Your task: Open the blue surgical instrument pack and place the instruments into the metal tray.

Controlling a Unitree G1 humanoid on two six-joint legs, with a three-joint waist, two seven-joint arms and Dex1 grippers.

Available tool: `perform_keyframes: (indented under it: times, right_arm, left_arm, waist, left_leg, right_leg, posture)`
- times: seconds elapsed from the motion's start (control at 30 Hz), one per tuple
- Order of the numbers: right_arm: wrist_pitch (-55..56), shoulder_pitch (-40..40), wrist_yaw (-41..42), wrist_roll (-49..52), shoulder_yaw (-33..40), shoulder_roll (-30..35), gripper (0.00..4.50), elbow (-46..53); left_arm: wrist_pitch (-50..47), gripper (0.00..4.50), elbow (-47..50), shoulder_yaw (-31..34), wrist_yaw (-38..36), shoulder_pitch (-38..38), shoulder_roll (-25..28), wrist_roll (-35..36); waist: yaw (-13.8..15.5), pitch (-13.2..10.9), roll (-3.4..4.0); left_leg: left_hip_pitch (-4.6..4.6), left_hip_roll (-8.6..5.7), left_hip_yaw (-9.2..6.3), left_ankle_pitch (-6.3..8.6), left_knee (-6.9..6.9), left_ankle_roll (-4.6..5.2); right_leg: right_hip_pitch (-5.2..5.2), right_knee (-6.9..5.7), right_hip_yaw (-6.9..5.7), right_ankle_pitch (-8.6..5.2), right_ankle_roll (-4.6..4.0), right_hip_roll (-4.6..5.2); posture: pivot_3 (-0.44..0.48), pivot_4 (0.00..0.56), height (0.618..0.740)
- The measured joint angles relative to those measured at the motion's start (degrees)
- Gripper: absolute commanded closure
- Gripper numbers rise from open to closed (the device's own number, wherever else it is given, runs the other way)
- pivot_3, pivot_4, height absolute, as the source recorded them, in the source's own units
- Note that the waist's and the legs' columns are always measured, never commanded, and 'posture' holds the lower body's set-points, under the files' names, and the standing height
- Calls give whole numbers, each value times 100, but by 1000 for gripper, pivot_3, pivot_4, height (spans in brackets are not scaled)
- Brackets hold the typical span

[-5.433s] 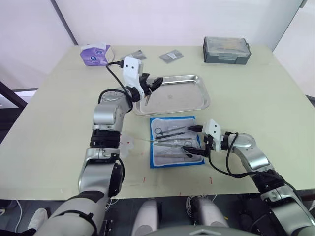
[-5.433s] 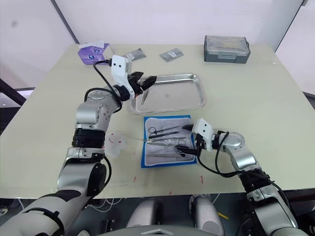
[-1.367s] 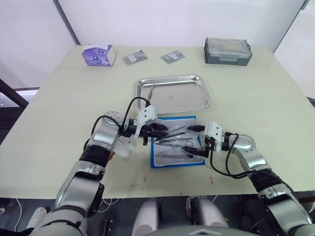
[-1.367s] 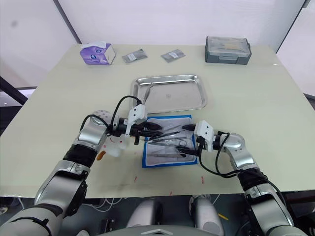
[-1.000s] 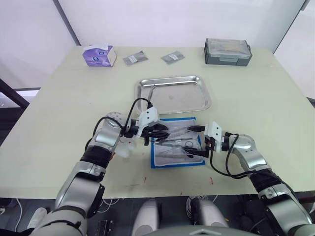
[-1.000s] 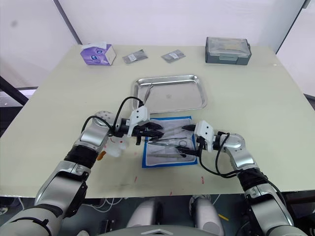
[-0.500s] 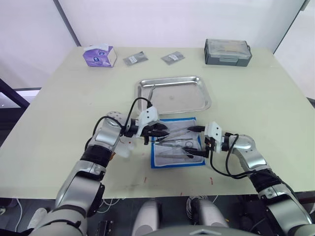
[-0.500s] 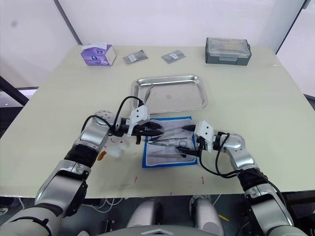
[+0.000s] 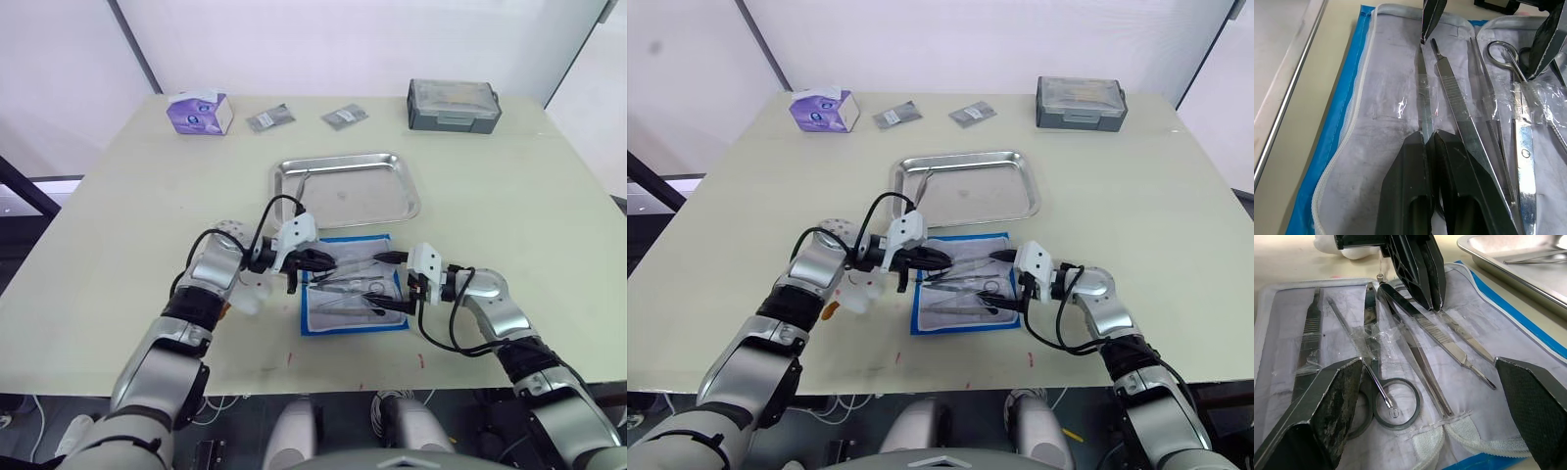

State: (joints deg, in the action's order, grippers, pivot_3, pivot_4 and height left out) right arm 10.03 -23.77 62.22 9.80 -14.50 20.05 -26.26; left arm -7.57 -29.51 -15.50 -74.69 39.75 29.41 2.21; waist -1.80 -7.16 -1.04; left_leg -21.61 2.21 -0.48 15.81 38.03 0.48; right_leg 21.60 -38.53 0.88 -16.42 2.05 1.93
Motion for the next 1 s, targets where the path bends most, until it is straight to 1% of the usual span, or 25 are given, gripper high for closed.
perform_keyframes:
  times: [0.13,0.43,0.77,1.0]
  right_arm:
    - [0,1,-2,0,0,-3,0,1]
    - [0,0,-8,0,0,-13,0,2]
    - [0,0,-19,0,0,-24,0,2]
    - [0,-1,-24,0,0,-36,0,2]
  left_arm:
    - [-215,4468,33,-61,-57,97,18,-38]
    - [-1294,4468,429,-183,-58,317,116,-101]
    - [-1844,4468,680,-342,-206,546,265,-102]
    - [-2483,4468,1192,-579,-356,692,563,-132]
  waist:
    - [-1,0,0]
    - [-6,-1,0]
    - [-10,-3,-1]
    - [-16,-4,-1]
  left_leg:
    - [0,0,0,0,0,0]
    - [-1,0,-2,0,0,0]
    - [-1,0,-3,0,-1,0]
    - [-1,0,-4,0,-2,0]
  right_leg:
    - [0,0,1,0,0,-1]
    - [1,0,1,0,0,-2]
    - [1,0,1,0,0,-2]
    - [1,0,1,-1,0,-3]
  posture:
    - [0,150,734]
    - [0,150,734]
    - [0,150,734]
    - [0,150,734]
